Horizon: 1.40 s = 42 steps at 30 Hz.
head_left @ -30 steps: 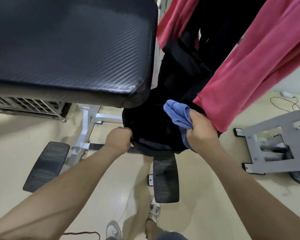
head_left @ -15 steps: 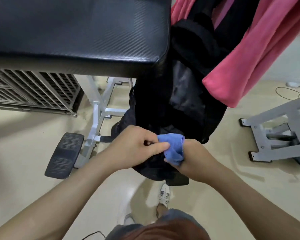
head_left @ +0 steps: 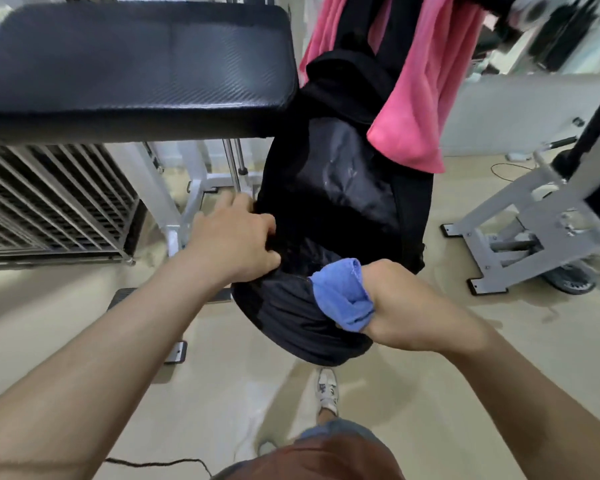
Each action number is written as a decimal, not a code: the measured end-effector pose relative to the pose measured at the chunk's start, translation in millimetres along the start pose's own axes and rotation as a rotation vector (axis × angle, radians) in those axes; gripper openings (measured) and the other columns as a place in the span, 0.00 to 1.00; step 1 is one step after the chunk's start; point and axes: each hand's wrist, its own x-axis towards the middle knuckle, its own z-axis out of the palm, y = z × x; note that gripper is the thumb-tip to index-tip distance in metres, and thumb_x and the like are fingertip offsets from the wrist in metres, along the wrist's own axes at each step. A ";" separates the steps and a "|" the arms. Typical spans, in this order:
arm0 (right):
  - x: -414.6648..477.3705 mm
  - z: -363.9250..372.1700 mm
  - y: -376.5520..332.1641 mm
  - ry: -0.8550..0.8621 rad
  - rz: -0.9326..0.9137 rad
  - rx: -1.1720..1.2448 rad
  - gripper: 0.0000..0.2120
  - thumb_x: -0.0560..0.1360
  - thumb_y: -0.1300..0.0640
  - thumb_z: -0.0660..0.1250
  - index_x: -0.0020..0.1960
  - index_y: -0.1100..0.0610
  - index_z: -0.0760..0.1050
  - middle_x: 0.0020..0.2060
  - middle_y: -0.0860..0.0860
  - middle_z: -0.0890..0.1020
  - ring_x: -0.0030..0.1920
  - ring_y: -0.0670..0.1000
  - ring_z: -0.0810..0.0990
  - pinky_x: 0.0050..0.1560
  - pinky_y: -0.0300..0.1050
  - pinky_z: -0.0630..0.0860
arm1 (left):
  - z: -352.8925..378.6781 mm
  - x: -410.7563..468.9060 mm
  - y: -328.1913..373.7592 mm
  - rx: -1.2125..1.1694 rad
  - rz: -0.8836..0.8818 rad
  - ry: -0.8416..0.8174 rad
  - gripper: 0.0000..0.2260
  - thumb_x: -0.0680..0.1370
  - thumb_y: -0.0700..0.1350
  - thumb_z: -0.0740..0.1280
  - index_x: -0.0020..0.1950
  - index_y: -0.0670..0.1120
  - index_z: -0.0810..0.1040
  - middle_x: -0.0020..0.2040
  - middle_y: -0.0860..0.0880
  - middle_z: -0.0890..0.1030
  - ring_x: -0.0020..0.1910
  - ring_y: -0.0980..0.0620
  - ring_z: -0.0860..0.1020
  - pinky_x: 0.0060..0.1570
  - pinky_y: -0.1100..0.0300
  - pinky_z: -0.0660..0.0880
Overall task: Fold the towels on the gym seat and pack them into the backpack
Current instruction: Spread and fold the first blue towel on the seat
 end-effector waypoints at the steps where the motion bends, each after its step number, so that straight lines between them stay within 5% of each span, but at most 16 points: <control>1: -4.9 -2.5 3.0 0.011 0.005 -0.012 0.21 0.68 0.68 0.63 0.27 0.52 0.55 0.21 0.48 0.59 0.23 0.48 0.60 0.24 0.39 0.58 | 1.1 5.3 -0.5 -0.039 -0.068 -0.037 0.22 0.72 0.59 0.65 0.66 0.60 0.70 0.65 0.46 0.68 0.67 0.43 0.64 0.60 0.47 0.70; 4: -17.8 -12.7 19.9 -0.006 0.016 0.039 0.22 0.69 0.63 0.66 0.27 0.51 0.55 0.21 0.48 0.64 0.26 0.49 0.61 0.26 0.38 0.61 | 14.6 4.7 5.7 -0.787 -0.167 -0.358 0.23 0.75 0.42 0.67 0.66 0.60 0.69 0.59 0.48 0.76 0.54 0.47 0.78 0.48 0.52 0.81; 6: -24.5 -29.1 30.0 -0.185 0.077 0.100 0.24 0.70 0.56 0.72 0.27 0.52 0.58 0.20 0.46 0.65 0.24 0.47 0.63 0.27 0.36 0.62 | 29.7 -2.5 20.0 -1.063 -0.166 -0.399 0.25 0.74 0.30 0.61 0.65 0.55 0.72 0.56 0.47 0.77 0.47 0.49 0.79 0.38 0.56 0.81; 9: -22.5 -57.2 48.8 -0.385 0.186 0.208 0.16 0.72 0.51 0.72 0.30 0.49 0.70 0.25 0.44 0.74 0.28 0.43 0.72 0.35 0.39 0.71 | 45.9 -6.9 44.8 -1.061 -0.104 -0.310 0.27 0.72 0.26 0.56 0.64 0.48 0.75 0.53 0.47 0.78 0.43 0.52 0.78 0.32 0.63 0.77; 14: 38.2 -40.9 78.8 0.341 0.212 0.167 0.12 0.77 0.55 0.63 0.35 0.52 0.68 0.32 0.48 0.75 0.36 0.51 0.74 0.37 0.46 0.67 | 37.3 -5.0 72.4 -1.103 -0.056 -0.330 0.27 0.71 0.25 0.54 0.65 0.45 0.75 0.47 0.48 0.80 0.41 0.53 0.80 0.34 0.60 0.81; 16: 66.6 -5.7 81.6 0.211 0.160 0.009 0.03 0.77 0.58 0.60 0.47 0.55 0.72 0.43 0.53 0.79 0.46 0.57 0.78 0.43 0.48 0.72 | 29.4 -5.2 76.5 -1.094 -0.050 -0.351 0.27 0.72 0.25 0.54 0.67 0.44 0.73 0.45 0.49 0.80 0.36 0.53 0.80 0.32 0.59 0.81; 19: 93.0 51.0 88.1 -0.288 0.115 -0.212 0.15 0.80 0.52 0.57 0.61 0.59 0.73 0.54 0.57 0.80 0.54 0.59 0.78 0.53 0.50 0.75 | 21.9 -9.5 75.2 -1.044 -0.066 -0.355 0.27 0.72 0.25 0.54 0.65 0.44 0.75 0.42 0.46 0.79 0.30 0.51 0.79 0.28 0.61 0.79; 22: 112.4 74.0 99.7 -0.530 0.065 -0.101 0.07 0.69 0.52 0.67 0.45 0.53 0.73 0.42 0.53 0.81 0.41 0.56 0.78 0.47 0.51 0.74 | 17.6 -15.1 71.0 -1.015 -0.080 -0.356 0.26 0.72 0.26 0.56 0.62 0.47 0.77 0.44 0.44 0.79 0.34 0.46 0.79 0.30 0.59 0.80; 25: 135.1 71.0 103.1 -0.436 0.198 0.211 0.03 0.64 0.57 0.64 0.36 0.54 0.70 0.32 0.53 0.76 0.33 0.55 0.75 0.35 0.51 0.73 | 10.7 -11.0 64.6 -1.044 -0.145 -0.347 0.23 0.72 0.29 0.58 0.60 0.49 0.78 0.44 0.46 0.77 0.34 0.45 0.78 0.31 0.54 0.81; 28: 163.2 72.2 105.8 0.057 0.310 0.086 0.13 0.74 0.59 0.63 0.58 0.59 0.70 0.47 0.58 0.79 0.47 0.61 0.79 0.43 0.48 0.72 | 6.6 -3.7 57.8 -1.056 -0.220 -0.347 0.21 0.72 0.30 0.58 0.59 0.46 0.79 0.40 0.45 0.75 0.32 0.45 0.77 0.31 0.50 0.81; 30: 177.4 78.1 109.2 0.215 0.292 -0.115 0.22 0.74 0.59 0.66 0.66 0.59 0.64 0.54 0.61 0.77 0.52 0.65 0.80 0.46 0.52 0.74 | 6.9 -1.1 56.1 -1.042 -0.228 -0.366 0.21 0.71 0.30 0.57 0.57 0.45 0.80 0.37 0.45 0.76 0.30 0.46 0.77 0.31 0.49 0.81; 35: 215.1 125.7 136.1 -0.444 0.379 -0.276 0.42 0.72 0.63 0.67 0.78 0.51 0.47 0.74 0.60 0.55 0.72 0.64 0.61 0.66 0.58 0.69 | 9.6 5.3 50.2 -1.040 -0.190 -0.453 0.21 0.70 0.30 0.57 0.53 0.46 0.83 0.26 0.48 0.75 0.24 0.50 0.76 0.27 0.56 0.79; 39: 221.7 142.2 147.7 -0.362 0.354 -0.278 0.31 0.77 0.53 0.60 0.77 0.55 0.52 0.69 0.58 0.61 0.69 0.60 0.63 0.68 0.56 0.66 | 7.0 10.3 40.2 -0.941 -0.107 -0.588 0.19 0.68 0.31 0.60 0.50 0.46 0.84 0.22 0.51 0.74 0.21 0.51 0.75 0.22 0.64 0.71; 42: 229.3 143.3 146.7 -0.418 0.352 -0.278 0.33 0.75 0.54 0.60 0.76 0.53 0.52 0.71 0.56 0.60 0.69 0.61 0.63 0.67 0.56 0.66 | 6.0 15.0 40.1 -0.912 -0.111 -0.605 0.18 0.67 0.32 0.59 0.46 0.44 0.84 0.22 0.47 0.77 0.22 0.48 0.78 0.21 0.67 0.69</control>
